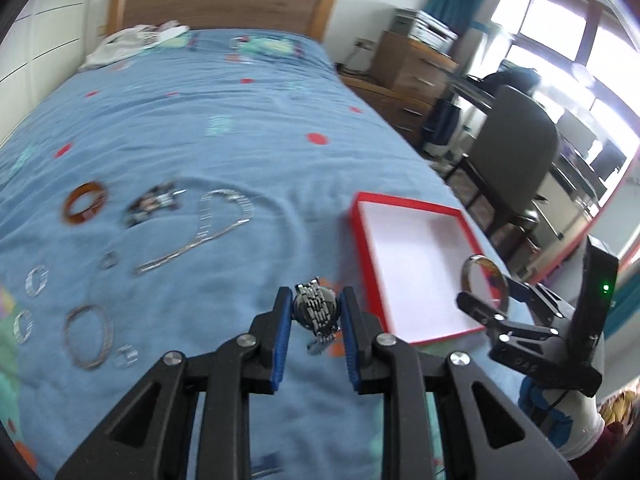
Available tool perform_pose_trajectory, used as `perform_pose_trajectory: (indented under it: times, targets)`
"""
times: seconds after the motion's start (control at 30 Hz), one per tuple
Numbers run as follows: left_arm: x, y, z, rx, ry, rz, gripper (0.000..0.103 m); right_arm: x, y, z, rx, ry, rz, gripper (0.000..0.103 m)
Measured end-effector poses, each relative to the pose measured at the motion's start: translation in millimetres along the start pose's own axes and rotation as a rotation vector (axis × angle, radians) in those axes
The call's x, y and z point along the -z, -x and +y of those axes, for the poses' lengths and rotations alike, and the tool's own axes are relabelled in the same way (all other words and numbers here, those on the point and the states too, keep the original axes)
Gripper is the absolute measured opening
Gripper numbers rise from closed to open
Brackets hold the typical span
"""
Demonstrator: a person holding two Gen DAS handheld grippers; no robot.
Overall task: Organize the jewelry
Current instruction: 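Carry both items into the red box and open both tools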
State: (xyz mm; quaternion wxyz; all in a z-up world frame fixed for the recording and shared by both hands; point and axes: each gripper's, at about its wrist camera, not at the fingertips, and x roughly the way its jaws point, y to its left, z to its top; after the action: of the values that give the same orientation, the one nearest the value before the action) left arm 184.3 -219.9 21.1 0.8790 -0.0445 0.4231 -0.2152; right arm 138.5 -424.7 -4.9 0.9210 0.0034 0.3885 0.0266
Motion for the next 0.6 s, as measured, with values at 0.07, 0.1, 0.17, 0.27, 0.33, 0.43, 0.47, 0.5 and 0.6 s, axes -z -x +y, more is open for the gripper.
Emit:
perform_pose_trajectory:
  times: [0.07,0.1,0.17,0.27,0.33,0.43,0.47,0.5,0.6]
  targets:
    - [-9,-21,-22,0.028,-0.028,0.014,0.022,-5,-6,-23,0.007,0.002,0.005,0.077]
    - [-15,-33,-35,0.039,-0.045,0.025,0.022,-8,-11,-33,-0.002,-0.001,0.009,0.077]
    - [-25,-59,-56,0.061,-0.079,0.045,0.022,-18,-24,-52,-0.009,0.008,0.019,0.077]
    - [-41,-97,-79,0.063,-0.143,0.065,0.022,-33,-47,-71,-0.054,0.034,0.048,0.077]
    - [-49,-117,-89,0.059,-0.181,0.077,0.022,-43,-64,-82,-0.077,0.069,0.066,0.077]
    - [-57,-147,-92,0.049,-0.213,0.104,0.022,-52,-83,-90,-0.105,0.116,0.088,0.077]
    - [-59,-156,-93,0.043,-0.220,0.114,0.022,-54,-89,-92,-0.114,0.130,0.096,0.077]
    - [-60,-166,-91,0.034,-0.222,0.126,0.022,-55,-94,-93,-0.121,0.145,0.103,0.077]
    - [-58,-187,-84,0.020,-0.235,0.160,0.022,-58,-110,-95,-0.136,0.198,0.132,0.077]
